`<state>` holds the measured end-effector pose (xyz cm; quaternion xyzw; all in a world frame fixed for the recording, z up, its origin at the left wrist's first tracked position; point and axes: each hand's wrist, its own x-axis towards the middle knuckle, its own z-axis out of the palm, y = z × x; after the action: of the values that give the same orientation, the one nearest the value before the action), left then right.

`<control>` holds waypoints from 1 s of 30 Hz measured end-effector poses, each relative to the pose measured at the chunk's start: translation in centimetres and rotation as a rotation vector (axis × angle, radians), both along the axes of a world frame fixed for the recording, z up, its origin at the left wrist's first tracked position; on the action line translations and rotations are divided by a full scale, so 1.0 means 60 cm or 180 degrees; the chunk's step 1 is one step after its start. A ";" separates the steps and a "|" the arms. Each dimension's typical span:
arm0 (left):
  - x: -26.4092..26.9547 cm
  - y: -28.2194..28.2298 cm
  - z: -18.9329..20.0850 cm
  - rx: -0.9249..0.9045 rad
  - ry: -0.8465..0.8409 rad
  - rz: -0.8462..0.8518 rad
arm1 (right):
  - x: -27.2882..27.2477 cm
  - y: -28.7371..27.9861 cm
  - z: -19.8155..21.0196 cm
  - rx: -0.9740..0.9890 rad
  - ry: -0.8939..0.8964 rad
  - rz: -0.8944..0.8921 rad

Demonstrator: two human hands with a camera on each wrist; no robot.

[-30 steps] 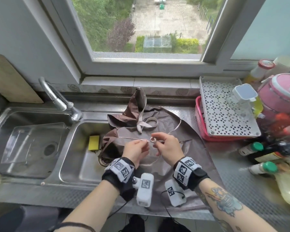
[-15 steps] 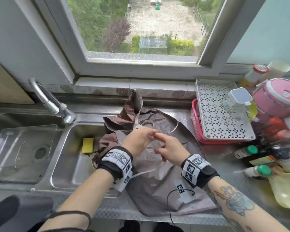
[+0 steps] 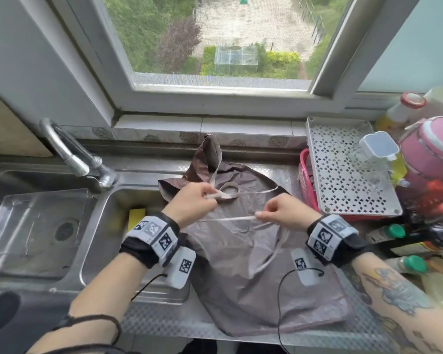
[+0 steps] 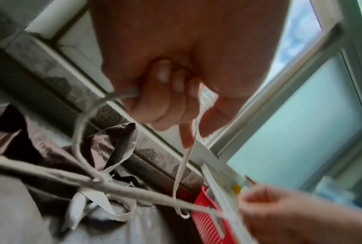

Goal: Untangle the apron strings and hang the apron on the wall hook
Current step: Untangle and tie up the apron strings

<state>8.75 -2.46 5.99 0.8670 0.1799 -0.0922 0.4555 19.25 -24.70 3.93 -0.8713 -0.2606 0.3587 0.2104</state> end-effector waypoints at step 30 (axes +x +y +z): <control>0.006 -0.008 -0.106 0.0287 0.0623 0.0535 | -0.010 0.049 -0.111 0.1268 -0.0447 -0.0523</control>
<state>9.09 -2.94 -0.37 0.8553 0.2995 -0.1297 0.4024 18.63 -21.74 -2.75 -0.8537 -0.2684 0.2203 0.3881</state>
